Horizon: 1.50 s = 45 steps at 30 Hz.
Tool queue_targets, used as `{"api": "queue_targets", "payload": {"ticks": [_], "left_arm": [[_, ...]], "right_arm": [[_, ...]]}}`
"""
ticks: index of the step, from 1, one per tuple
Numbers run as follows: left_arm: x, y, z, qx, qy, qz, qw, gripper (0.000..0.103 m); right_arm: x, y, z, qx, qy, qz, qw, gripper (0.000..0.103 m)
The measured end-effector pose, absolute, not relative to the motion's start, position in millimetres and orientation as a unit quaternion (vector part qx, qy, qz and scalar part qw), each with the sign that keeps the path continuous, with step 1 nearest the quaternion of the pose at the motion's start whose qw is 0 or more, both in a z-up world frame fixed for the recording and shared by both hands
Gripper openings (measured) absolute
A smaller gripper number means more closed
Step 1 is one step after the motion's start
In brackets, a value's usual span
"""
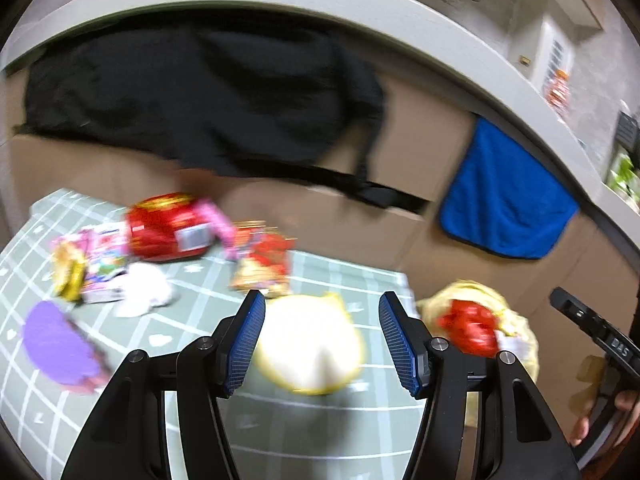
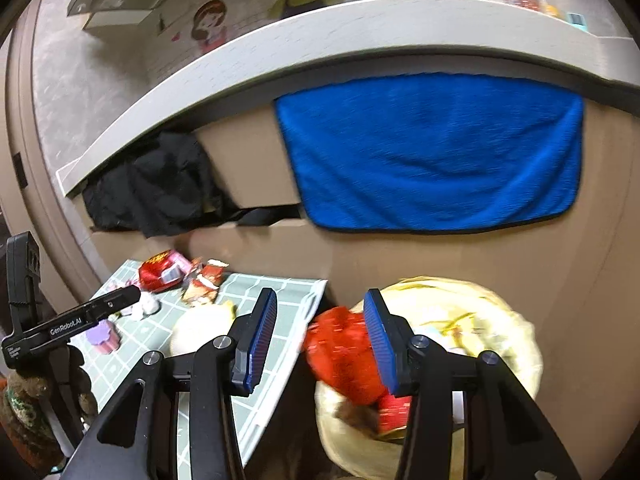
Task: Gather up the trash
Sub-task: 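Grasp the pink Kleenex tissue pack with the left tool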
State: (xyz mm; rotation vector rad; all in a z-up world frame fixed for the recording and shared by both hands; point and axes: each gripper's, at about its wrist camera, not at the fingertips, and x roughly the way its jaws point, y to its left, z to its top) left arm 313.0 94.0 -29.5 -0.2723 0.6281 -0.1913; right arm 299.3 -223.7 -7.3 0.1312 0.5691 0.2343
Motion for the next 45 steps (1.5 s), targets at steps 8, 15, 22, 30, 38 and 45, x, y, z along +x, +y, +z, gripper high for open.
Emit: {"api": "queue_targets", "payload": {"ticks": [8,15,22,30,38,45], "left_arm": [[307,188,-48,-0.169,0.313,-0.027,0.934,0.06],[297,239,-63,-0.185,0.318,-0.002,0.93,0.06],[284,287,-94,-0.218,0.355,0.074,0.906,0.06],[299,278,-71,-0.209,0.33,0.018,0.92,0.06],[384,240,-69,-0.156,0.364,0.002,0.918,0.061],[429,255,-99,-0.124,0.431,0.057,0.892,0.061]], "right_arm": [[308,-163,-20,0.045,0.309,0.156,0.937,0.043],[315,-111,-39,0.021,0.337,0.196,0.921,0.043],[318,-90,-56,0.018,0.358,0.214,0.909,0.043],[321,-82,-64,0.022,0.369,0.223,0.902,0.043],[323,-83,-69,0.036,0.372,0.227,0.9,0.043],[323,-98,-74,0.035,0.367,0.218,0.904,0.043]]}}
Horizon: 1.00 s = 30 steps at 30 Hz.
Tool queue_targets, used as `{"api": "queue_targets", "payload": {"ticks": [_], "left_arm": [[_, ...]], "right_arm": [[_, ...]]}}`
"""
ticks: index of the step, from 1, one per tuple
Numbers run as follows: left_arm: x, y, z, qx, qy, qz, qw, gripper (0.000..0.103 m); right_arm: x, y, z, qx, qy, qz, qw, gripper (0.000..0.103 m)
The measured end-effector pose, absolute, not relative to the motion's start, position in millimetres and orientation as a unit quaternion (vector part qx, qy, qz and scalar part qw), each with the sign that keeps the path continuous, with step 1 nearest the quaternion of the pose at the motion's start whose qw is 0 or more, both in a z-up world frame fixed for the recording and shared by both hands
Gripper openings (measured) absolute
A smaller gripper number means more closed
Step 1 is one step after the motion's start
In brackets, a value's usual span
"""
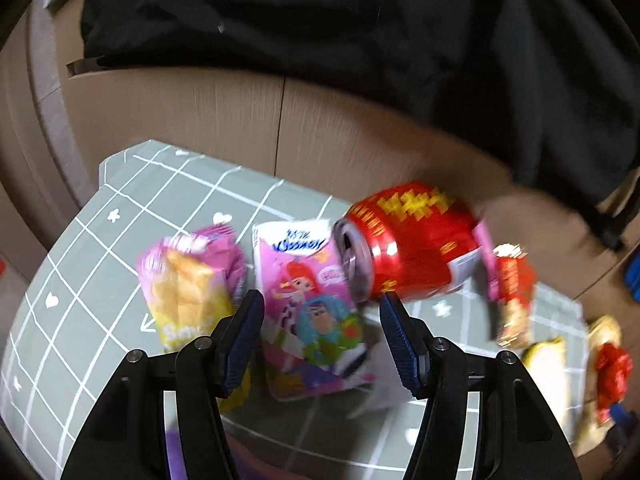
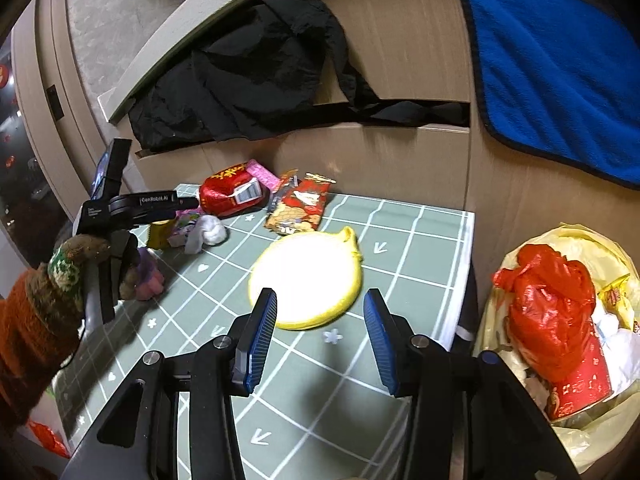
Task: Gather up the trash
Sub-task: 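Grasp the pink Kleenex tissue pack with the left tool, then grasp the yellow snack wrapper with the right tool while the left tool holds the Kleenex pack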
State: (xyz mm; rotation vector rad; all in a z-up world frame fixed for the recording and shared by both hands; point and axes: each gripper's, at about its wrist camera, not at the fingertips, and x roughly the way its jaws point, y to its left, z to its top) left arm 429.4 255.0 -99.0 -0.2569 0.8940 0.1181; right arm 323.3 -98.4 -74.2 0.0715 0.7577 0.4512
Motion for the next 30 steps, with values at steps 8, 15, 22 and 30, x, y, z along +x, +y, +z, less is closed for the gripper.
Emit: {"api": "queue_targets", "payload": {"ticks": [8,15,22,30], "left_arm": [[441,273,-119,-0.169,0.47,0.065,0.864,0.056],[389,256,-88,-0.195,0.43,-0.002,0.882,0.044],[298,248,-49,-0.183,0.361,-0.084,0.911,0.044],[253,317,-51,-0.201,0.342,0.009,0.918,0.044]], "right_arm": [[336,-94,-84,0.048,0.377,0.222,0.898,0.043],[329,-70,-75,0.018,0.367,0.235,0.9,0.043],[327,-37,-69,0.015,0.371,0.26,0.891,0.043],[318,24,-65,-0.013,0.371,0.318,0.873,0.043]]}}
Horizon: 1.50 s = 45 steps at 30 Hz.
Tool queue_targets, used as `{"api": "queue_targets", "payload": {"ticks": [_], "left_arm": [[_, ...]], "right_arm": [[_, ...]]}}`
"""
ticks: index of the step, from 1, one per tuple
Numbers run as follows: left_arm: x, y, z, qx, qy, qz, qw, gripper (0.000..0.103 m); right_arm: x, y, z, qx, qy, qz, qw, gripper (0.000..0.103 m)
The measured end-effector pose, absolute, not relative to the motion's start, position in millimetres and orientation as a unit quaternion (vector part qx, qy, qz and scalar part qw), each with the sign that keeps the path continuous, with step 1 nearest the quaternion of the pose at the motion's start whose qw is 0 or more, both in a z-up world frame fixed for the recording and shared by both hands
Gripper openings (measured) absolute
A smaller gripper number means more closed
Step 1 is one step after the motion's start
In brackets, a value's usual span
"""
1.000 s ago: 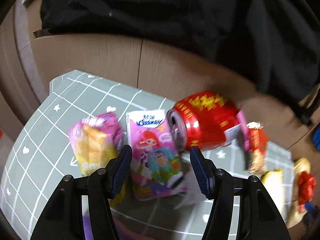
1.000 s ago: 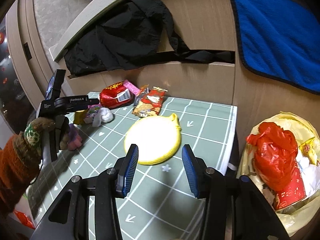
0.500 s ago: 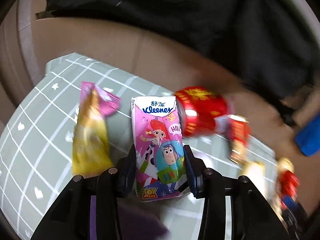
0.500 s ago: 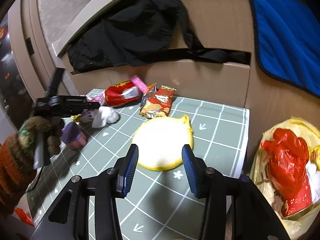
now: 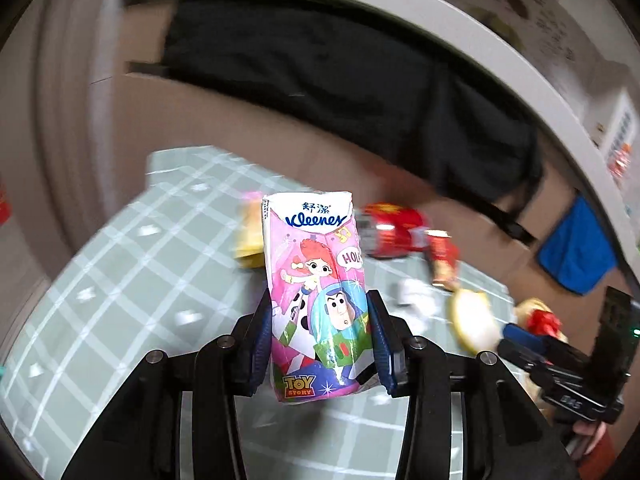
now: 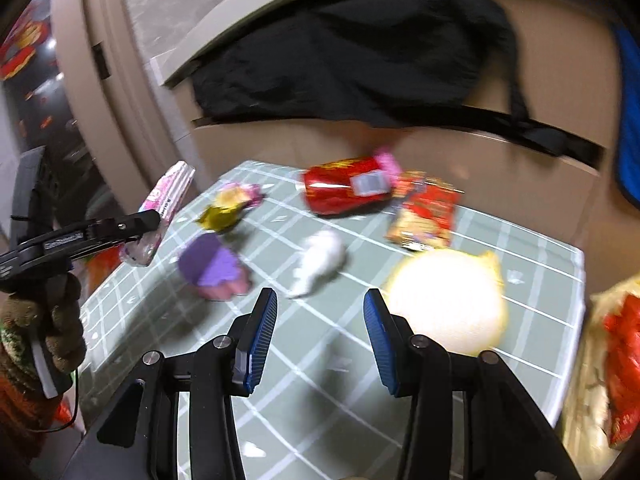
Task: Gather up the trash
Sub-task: 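Grasp the yellow snack wrapper with the right tool while the left tool holds the Kleenex pack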
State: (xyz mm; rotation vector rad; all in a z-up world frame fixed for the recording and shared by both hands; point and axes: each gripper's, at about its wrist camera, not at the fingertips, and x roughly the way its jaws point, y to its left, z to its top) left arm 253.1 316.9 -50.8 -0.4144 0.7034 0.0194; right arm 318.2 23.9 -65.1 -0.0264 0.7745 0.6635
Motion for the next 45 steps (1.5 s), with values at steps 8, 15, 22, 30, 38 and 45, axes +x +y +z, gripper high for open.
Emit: {"api": "queue_targets", "payload": {"ticks": [8,15,22,30,38,45], "left_arm": [[218,370,-72,-0.237,0.339,0.055,0.909,0.044],[208,390,-73,-0.231,0.33,0.078,0.912,0.044],[211,412,-82,-0.254,0.326,0.093,0.906,0.044],[220,415,-88,-0.263,0.329,0.084,0.903,0.044],[235,362,-58,-0.231,0.311,0.039,0.921,0.044],[242,288,-34,-0.207,0.312,-0.023,0.927,0.044]], "right_arm": [[321,106,-73,-0.047,0.382,0.39,0.836,0.043],[349,174,-60,-0.042,0.372,0.417,0.828,0.043],[399,236,-92,-0.015,0.418,0.353,0.837,0.043],[428,229,-121,0.019,0.479,0.357,0.802,0.013],[392,131,-54,0.026,0.411,0.348,0.842,0.011],[343,35,-20,0.013,0.384,0.32,0.866,0.011]]}}
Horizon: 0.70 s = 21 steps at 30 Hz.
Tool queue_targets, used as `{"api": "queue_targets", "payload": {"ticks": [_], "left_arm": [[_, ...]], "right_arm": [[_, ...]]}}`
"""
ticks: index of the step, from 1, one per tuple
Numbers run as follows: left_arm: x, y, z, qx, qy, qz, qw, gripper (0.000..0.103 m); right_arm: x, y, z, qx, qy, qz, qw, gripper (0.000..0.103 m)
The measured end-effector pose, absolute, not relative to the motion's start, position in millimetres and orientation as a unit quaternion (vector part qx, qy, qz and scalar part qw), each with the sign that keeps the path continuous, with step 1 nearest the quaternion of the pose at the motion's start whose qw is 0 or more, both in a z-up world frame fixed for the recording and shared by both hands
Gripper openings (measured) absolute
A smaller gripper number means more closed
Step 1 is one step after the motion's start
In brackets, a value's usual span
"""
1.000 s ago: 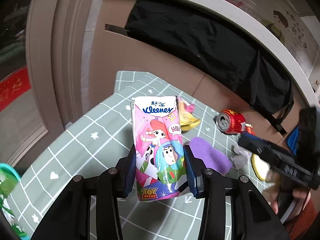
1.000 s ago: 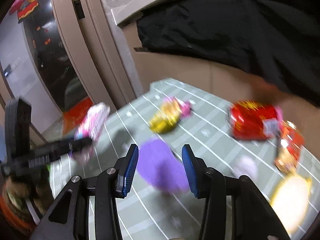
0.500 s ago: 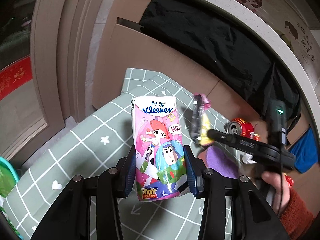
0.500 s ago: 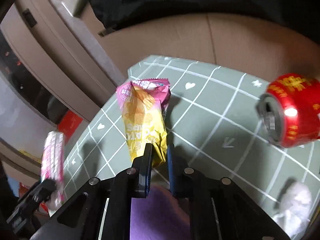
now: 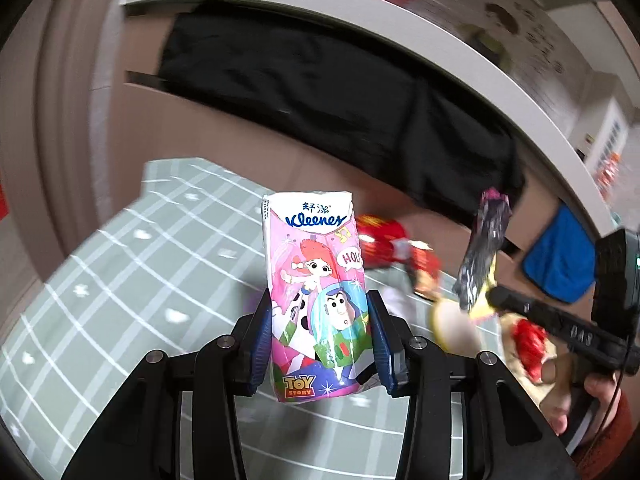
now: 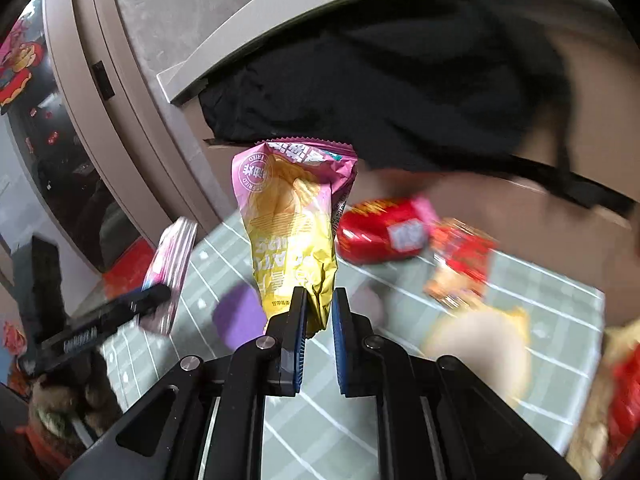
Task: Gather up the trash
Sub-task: 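Grasp the yellow snack wrapper with the right tool while the left tool holds the Kleenex pack, then carry the Kleenex pack and yellow wrapper over the yellow trash bag with both tools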
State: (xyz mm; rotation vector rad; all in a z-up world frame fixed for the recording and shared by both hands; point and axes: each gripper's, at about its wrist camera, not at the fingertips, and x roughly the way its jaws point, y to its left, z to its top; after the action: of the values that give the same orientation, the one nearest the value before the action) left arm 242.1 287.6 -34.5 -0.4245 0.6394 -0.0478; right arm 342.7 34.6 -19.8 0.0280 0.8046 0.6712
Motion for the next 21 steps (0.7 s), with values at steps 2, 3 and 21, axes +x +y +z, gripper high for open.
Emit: {"api": "queue_targets", "payload": {"ticks": [2,3,21], "left_arm": [[244,266,-34,-0.202,0.32,-0.041,0.925,0.044],[244,257,-34,-0.2,0.323,-0.047,0.924,0.044],[254,150,-59,-0.149,0.39,-0.088,0.905,0.044]], "right_arm": [[331,10,-25,0.004,0.395,0.306,0.866,0.011],[322,-3,-29,-0.002,0.4,0.298,0.867,0.011],[291,-66,-77,-0.035,0.398,0.3,0.866,0.041]]}}
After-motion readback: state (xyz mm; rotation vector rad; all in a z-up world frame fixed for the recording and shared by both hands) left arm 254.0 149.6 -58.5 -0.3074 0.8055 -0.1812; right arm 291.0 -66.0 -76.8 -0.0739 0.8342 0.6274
